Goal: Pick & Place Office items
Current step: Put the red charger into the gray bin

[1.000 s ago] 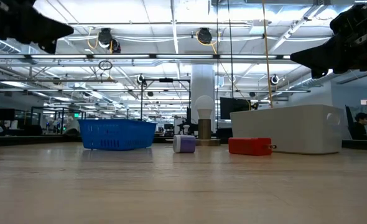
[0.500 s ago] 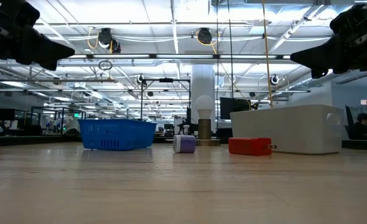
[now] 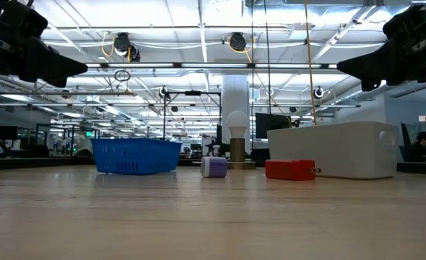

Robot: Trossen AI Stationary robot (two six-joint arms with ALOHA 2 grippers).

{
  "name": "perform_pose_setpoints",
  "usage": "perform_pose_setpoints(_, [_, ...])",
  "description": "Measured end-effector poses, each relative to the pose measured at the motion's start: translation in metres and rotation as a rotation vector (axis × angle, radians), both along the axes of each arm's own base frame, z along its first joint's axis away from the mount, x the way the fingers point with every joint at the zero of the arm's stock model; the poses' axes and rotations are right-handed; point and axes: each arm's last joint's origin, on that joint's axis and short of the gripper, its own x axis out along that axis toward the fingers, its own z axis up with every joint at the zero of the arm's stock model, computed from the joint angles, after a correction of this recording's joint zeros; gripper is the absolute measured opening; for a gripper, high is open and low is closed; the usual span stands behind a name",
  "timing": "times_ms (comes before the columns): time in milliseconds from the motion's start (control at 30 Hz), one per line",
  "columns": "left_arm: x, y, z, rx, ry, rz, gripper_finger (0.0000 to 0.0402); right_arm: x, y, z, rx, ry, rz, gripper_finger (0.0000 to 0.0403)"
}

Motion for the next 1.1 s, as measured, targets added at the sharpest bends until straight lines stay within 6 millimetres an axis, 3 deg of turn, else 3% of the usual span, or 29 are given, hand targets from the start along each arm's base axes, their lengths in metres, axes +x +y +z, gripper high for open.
perform_pose_setpoints(333, [0.0,0.0,0.0,-0.016,-0.001,0.002,0.0008,0.0,0.0,0.002,0.087,-0.026,0.0,0.0])
perform_pose_setpoints(467, [0.0,0.0,0.0,-0.032,-0.001,0.003,0.0004,0.005,0.0,-0.002,0.056,0.075,0.0,0.0])
perform_pose_setpoints(733, [0.0,0.001,0.0,-0.019,-0.003,0.053,0.0013,0.029,0.0,0.01,0.037,0.274,-0.004,0.0004])
perform_pose_setpoints(967, [0.0,0.002,0.0,-0.031,-0.004,0.055,0.0003,0.068,0.001,0.031,0.026,0.51,-0.003,0.0073])
perform_pose_setpoints(1100, [0.0,0.002,0.0,-0.027,-0.004,0.054,0.0015,0.092,0.012,0.037,-0.086,0.638,0.133,0.0135])
